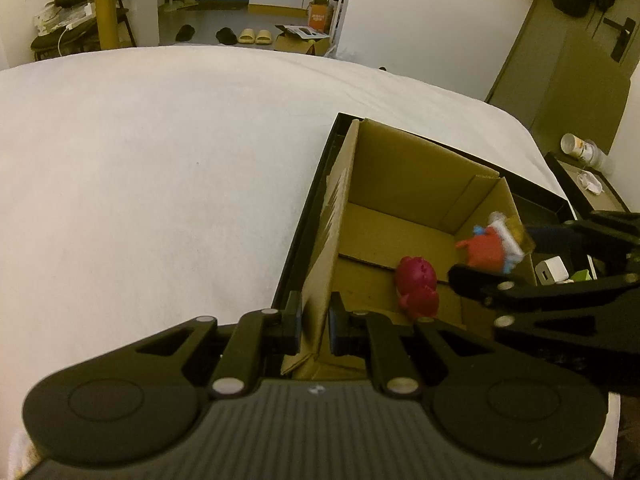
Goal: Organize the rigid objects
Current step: 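Lower the red figure and keychain into the box, open right gripper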
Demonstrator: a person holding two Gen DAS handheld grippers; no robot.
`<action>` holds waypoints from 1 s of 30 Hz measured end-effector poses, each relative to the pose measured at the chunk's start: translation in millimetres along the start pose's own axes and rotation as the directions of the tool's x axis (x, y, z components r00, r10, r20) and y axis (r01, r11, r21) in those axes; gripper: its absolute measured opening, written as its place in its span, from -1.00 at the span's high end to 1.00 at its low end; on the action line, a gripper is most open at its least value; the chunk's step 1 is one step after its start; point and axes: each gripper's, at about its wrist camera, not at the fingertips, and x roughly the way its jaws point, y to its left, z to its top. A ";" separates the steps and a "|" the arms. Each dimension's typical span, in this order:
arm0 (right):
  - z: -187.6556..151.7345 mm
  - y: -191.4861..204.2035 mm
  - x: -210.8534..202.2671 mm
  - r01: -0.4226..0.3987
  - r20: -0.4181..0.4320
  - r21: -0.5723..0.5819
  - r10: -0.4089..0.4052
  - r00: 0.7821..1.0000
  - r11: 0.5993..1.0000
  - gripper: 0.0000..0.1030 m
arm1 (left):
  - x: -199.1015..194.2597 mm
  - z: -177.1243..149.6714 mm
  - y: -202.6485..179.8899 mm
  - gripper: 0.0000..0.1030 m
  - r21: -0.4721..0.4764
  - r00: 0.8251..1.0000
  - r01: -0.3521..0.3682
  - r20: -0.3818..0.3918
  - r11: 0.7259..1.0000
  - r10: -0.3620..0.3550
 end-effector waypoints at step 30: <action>-10.5 22.0 -17.8 0.077 0.040 -0.149 -0.072 0.997 0.986 -0.45 | 0.5 -0.2 -3.1 0.78 0.015 1.000 -0.007 0.002 1.000 0.007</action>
